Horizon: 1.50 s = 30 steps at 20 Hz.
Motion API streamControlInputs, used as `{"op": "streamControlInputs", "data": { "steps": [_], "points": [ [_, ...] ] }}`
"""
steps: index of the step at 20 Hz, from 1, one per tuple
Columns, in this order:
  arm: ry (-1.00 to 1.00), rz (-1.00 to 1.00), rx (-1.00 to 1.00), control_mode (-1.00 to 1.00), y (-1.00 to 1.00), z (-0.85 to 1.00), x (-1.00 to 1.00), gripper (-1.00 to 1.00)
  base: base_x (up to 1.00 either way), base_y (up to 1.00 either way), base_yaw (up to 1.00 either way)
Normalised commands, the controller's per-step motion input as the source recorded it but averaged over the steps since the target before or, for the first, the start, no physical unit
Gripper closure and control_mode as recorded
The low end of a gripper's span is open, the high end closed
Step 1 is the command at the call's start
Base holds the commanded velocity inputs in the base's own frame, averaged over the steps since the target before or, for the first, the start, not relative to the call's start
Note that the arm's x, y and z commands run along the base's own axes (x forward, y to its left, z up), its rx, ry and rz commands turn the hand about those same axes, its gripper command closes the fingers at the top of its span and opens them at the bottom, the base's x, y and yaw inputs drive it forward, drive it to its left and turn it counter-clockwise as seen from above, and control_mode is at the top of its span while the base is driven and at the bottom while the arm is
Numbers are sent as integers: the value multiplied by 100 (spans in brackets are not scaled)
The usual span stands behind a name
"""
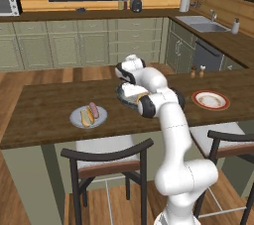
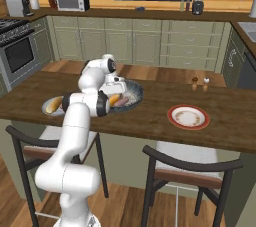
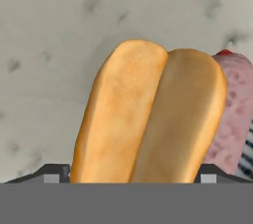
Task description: Place one bun and one sausage from the bowl on each plate.
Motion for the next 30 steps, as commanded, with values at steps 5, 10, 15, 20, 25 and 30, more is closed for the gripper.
{"op": "streamControlInputs", "data": {
  "steps": [5, 10, 15, 20, 25, 30],
  "points": [
    [-2, 3, 0, -100, 0, -3, -8, 100, 0, 0, 0],
    [-10, 0, 0, -100, -11, 53, -1, 100, 0, 0, 0],
    [-33, 6, 0, -100, -46, 69, -18, 100, 0, 0, 0],
    [-40, 12, 2, -100, -52, 94, -66, 100, 0, 0, 0],
    [-24, 1, 3, -100, -100, 32, -35, 100, 0, 0, 0],
    [-15, 9, 17, -100, -100, 3, -26, 100, 0, 0, 0]
  ]
}}
